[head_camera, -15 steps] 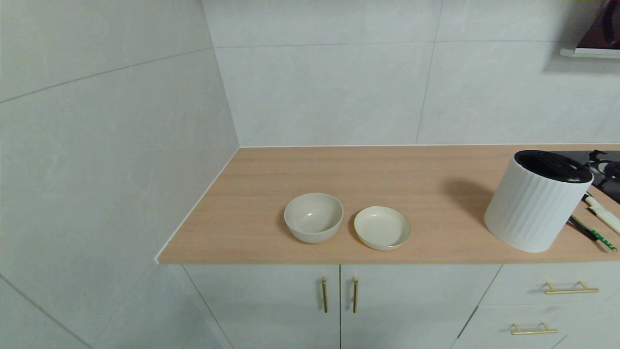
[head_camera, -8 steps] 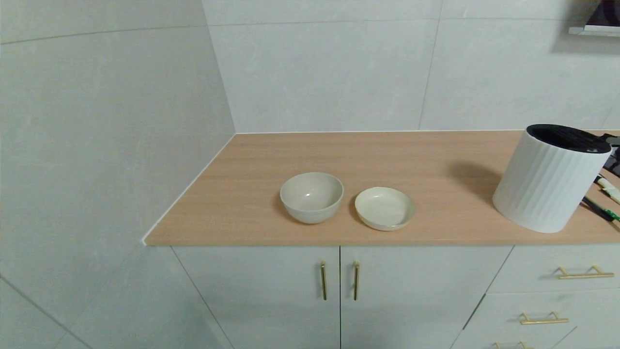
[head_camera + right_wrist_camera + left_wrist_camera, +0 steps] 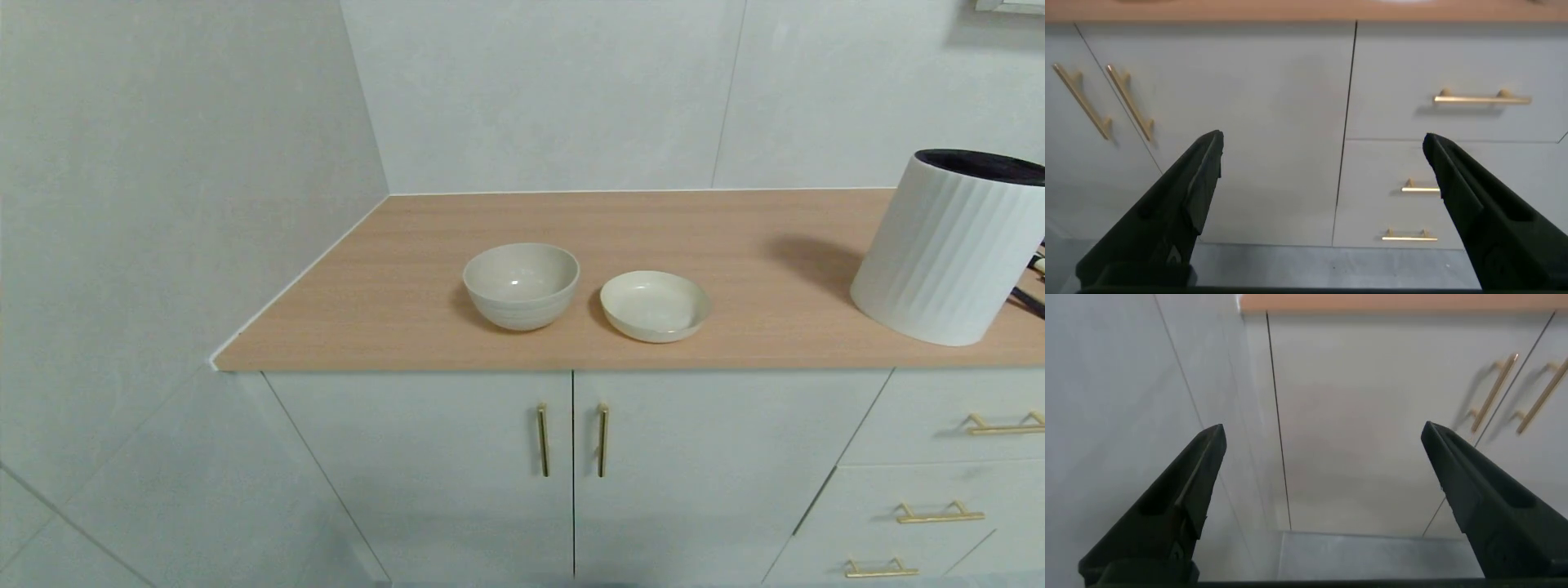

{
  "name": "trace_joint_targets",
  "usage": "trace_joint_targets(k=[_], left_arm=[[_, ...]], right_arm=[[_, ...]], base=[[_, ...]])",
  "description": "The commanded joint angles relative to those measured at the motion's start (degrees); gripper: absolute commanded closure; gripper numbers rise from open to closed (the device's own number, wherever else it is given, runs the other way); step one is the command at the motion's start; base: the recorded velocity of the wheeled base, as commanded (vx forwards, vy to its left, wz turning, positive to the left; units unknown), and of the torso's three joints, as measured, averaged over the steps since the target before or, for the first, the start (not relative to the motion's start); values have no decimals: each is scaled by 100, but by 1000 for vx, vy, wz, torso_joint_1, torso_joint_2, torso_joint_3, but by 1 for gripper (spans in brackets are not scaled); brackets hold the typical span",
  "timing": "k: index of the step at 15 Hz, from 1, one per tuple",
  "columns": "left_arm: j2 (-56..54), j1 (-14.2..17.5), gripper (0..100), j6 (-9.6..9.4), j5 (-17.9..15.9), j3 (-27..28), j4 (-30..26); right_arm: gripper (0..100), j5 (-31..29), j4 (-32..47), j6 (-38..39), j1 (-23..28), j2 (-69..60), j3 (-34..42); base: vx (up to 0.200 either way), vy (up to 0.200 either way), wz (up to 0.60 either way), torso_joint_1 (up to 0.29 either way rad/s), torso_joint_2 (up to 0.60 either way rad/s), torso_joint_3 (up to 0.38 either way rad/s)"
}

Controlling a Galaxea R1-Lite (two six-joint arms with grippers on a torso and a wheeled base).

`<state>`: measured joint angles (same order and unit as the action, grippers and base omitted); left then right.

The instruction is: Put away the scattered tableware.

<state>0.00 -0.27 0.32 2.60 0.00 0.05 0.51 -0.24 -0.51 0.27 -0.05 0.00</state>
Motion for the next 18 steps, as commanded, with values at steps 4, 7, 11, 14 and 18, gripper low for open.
trace_joint_targets(k=[4, 7, 11, 14, 18], left_arm=[[9, 0, 0, 3, -5, 0, 4], [9, 0, 0, 3, -5, 0, 4], [9, 0, 0, 3, 4, 0, 4], [9, 0, 0, 3, 4, 0, 4], [9, 0, 0, 3, -5, 0, 4]], right_arm=[[0, 2, -2, -2, 0, 5, 0], [0, 2, -2, -2, 0, 5, 0], [0, 2, -2, -2, 0, 5, 0], [0, 2, -2, -2, 0, 5, 0], [0, 2, -2, -2, 0, 5, 0]], base=[[0, 0, 0, -194, 484, 284], [0, 0, 0, -181, 473, 295], [0, 0, 0, -160, 460, 300], [0, 0, 0, -128, 448, 315], [0, 0, 0, -42, 200, 130]])
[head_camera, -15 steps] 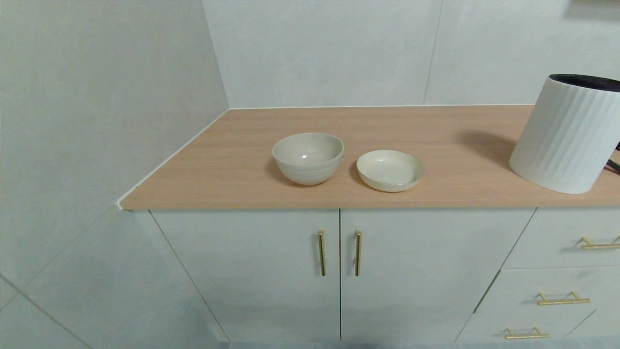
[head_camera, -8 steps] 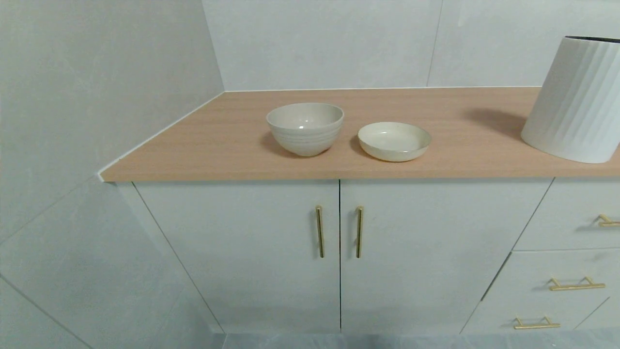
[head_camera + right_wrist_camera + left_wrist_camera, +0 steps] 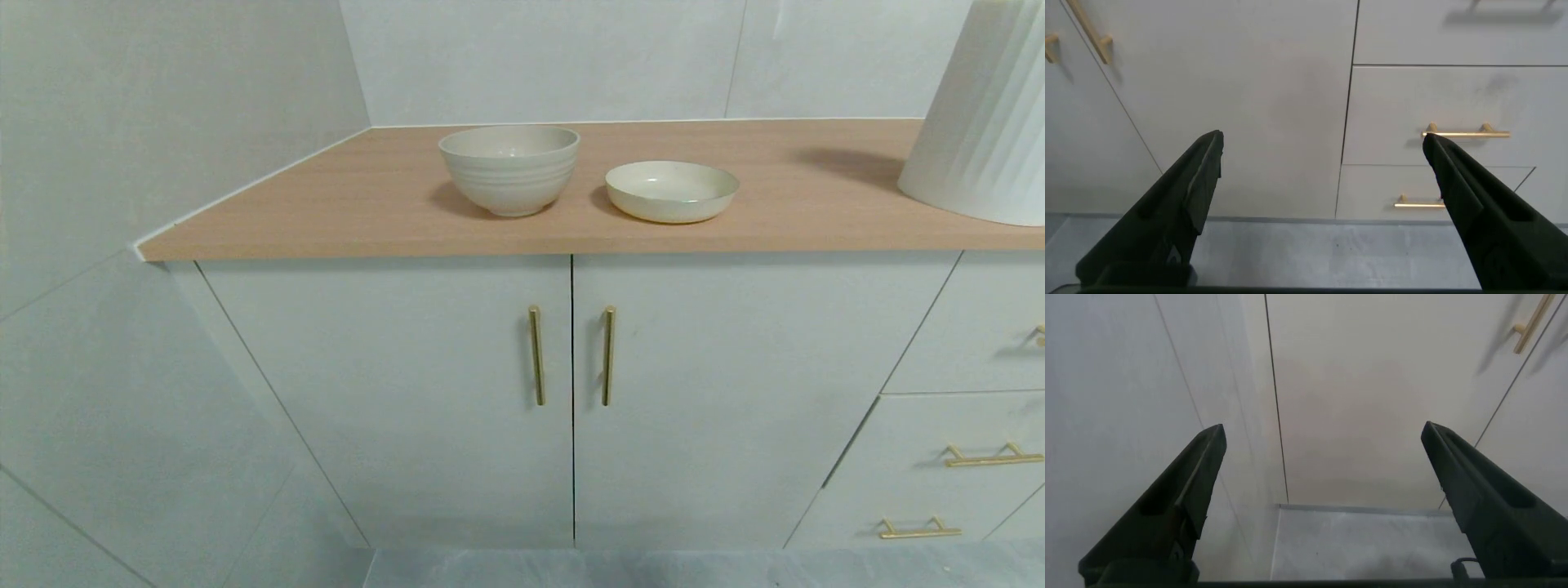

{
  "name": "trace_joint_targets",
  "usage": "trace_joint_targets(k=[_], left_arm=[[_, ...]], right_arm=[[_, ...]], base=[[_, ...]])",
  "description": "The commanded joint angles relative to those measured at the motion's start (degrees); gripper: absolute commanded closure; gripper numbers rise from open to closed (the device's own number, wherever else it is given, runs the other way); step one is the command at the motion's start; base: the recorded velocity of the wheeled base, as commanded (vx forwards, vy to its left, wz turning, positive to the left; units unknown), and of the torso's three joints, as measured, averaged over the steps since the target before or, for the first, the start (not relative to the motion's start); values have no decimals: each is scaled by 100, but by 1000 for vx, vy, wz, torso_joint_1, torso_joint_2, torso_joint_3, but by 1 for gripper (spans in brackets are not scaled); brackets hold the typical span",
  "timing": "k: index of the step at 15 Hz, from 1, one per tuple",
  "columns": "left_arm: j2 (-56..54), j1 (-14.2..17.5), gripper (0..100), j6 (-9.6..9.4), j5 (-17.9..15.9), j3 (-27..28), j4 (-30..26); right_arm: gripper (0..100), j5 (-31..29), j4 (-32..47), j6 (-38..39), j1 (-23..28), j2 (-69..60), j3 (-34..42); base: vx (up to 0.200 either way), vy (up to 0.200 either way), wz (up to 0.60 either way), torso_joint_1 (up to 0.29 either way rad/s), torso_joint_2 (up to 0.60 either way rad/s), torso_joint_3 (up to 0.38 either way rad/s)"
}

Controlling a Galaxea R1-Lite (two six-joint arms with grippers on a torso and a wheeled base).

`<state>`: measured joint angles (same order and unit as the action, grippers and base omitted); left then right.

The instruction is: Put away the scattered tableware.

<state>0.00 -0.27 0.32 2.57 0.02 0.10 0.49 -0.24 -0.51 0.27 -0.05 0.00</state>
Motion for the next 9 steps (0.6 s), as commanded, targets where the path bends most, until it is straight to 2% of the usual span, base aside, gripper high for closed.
trace_joint_targets(k=[1, 9], left_arm=[[9, 0, 0, 3, 6, -2, -1], [0, 0, 0, 12, 6, -2, -1]], right_arm=[[0, 4, -2, -2, 0, 5, 0], [0, 4, -2, -2, -9, 5, 0]], base=[[0, 0, 0, 0, 0, 0], [0, 0, 0, 0, 0, 0]])
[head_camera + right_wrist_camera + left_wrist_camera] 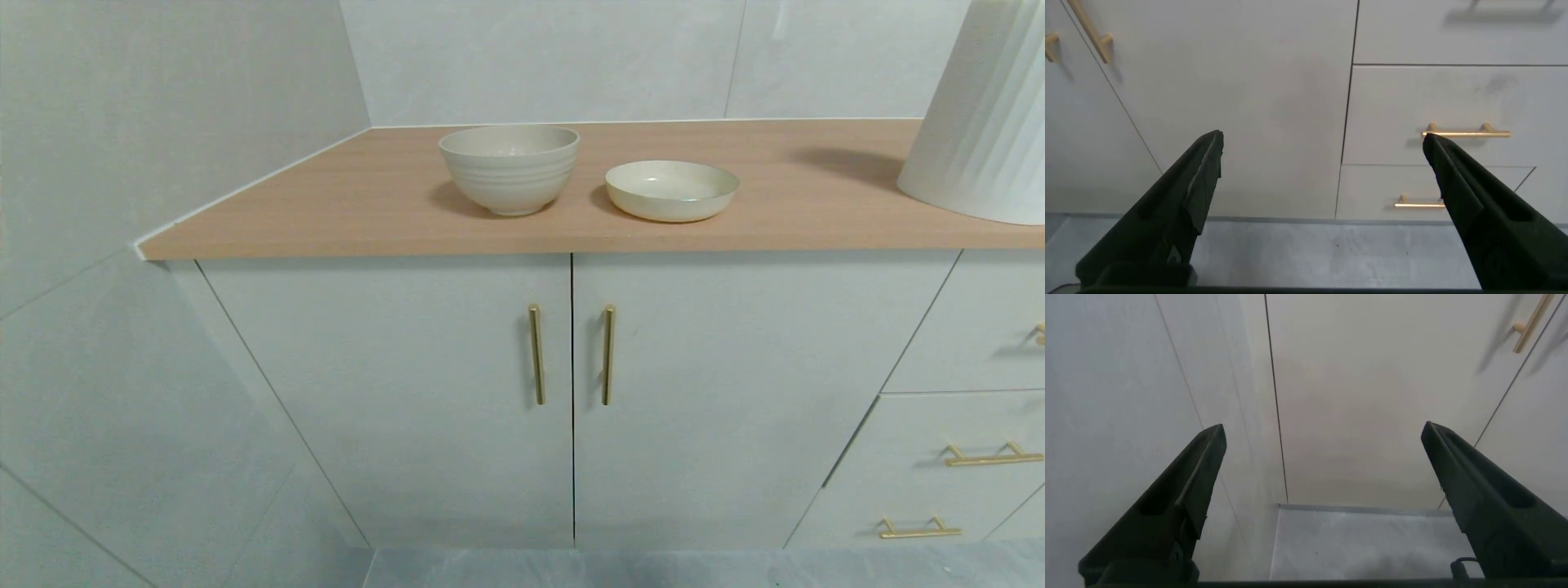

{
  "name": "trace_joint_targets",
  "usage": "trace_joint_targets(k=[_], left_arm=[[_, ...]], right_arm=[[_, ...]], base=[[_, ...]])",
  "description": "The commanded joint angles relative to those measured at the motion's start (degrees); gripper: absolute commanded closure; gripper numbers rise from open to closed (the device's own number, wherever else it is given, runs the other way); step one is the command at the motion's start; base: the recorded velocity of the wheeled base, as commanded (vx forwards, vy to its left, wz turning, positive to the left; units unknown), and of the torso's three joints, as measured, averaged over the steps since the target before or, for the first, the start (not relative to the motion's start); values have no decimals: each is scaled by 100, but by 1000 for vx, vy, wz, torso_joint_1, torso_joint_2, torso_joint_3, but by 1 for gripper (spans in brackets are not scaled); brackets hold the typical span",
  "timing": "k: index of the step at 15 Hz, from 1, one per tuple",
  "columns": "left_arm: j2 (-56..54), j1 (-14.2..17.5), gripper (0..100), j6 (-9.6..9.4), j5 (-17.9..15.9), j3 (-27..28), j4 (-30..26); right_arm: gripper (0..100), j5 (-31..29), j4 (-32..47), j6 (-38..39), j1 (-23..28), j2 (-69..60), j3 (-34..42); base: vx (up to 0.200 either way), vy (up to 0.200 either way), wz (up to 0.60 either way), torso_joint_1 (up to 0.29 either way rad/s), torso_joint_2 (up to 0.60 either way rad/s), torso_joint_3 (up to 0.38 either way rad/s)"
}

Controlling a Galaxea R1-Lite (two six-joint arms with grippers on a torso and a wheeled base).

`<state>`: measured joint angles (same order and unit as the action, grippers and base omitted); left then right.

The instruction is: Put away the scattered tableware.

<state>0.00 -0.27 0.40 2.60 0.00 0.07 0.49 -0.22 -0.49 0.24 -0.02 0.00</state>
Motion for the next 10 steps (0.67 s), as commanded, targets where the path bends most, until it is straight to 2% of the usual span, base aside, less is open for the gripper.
trace_joint_targets(k=[1, 7, 8, 9, 10], left_arm=[[0, 0, 0, 4, 4, 0, 1], [0, 0, 0, -31, -5, 0, 1], [0, 0, 0, -23, -5, 0, 1], [0, 0, 0, -23, 4, 0, 1], [0, 0, 0, -14, 4, 0, 1]], right_arm=[[0, 4, -4, -4, -7, 2, 0], [0, 22, -22, -4, -7, 2, -35], [0, 65, -75, 242, -42, 82, -773], [0, 250, 40, 321, -121, 345, -1169], [0, 558, 83, 233, -200, 714, -1204]], base=[[0, 0, 0, 0, 0, 0], [0, 0, 0, 0, 0, 0], [0, 0, 0, 0, 0, 0], [0, 0, 0, 0, 0, 0], [0, 0, 0, 0, 0, 0]])
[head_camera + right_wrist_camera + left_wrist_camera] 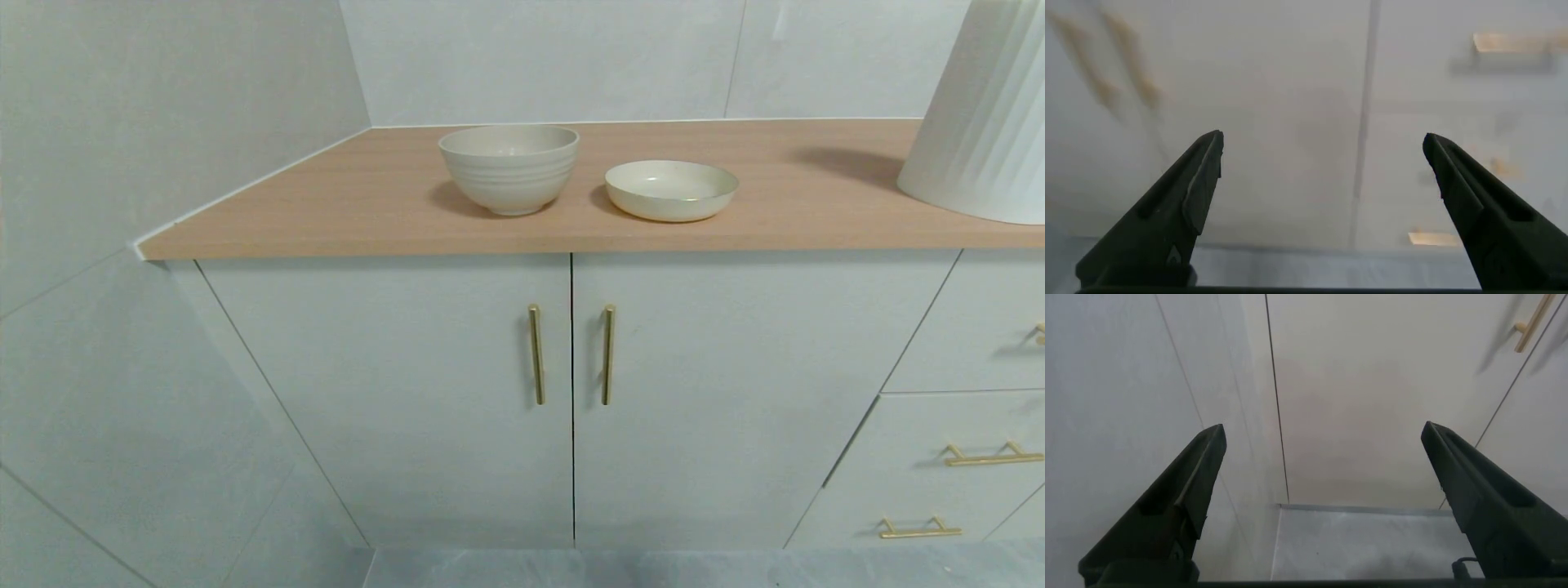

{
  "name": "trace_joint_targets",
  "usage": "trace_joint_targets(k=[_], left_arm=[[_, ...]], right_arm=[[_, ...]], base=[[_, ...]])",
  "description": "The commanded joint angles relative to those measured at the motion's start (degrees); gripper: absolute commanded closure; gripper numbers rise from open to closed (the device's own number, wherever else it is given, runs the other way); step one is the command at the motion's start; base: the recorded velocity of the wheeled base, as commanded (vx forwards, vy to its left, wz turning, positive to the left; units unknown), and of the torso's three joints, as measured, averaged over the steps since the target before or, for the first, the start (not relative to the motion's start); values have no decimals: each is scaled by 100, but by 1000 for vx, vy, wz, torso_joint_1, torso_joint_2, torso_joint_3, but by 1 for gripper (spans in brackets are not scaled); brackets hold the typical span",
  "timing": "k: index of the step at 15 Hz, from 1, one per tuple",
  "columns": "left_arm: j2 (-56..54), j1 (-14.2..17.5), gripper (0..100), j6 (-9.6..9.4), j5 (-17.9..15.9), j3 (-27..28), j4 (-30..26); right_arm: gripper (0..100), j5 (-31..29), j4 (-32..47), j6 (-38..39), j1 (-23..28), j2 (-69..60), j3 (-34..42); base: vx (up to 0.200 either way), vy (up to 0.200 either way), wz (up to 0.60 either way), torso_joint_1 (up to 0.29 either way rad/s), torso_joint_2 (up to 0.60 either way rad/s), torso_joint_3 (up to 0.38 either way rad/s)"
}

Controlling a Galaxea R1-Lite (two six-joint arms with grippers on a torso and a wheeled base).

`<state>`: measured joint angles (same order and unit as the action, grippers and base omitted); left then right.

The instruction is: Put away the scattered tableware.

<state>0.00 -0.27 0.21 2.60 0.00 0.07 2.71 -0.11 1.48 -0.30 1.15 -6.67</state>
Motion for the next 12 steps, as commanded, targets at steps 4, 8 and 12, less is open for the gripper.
trace_joint_targets(k=[4, 8, 12], left_arm=[[0, 0, 0, 6, 4, 0, 1], [0, 0, 0, 14, -5, 0, 1], [0, 0, 0, 23, 4, 0, 1]], right_arm=[[0, 1514, 37, -16, -312, 2399, -766], [0, 1557, -226, -200, -585, 4157, -1240], [0, 1514, -2257, -130, -1200, 6794, -1926]], base=[[0, 0, 0, 0, 0, 0], [0, 0, 0, 0, 0, 0], [0, 0, 0, 0, 0, 0]])
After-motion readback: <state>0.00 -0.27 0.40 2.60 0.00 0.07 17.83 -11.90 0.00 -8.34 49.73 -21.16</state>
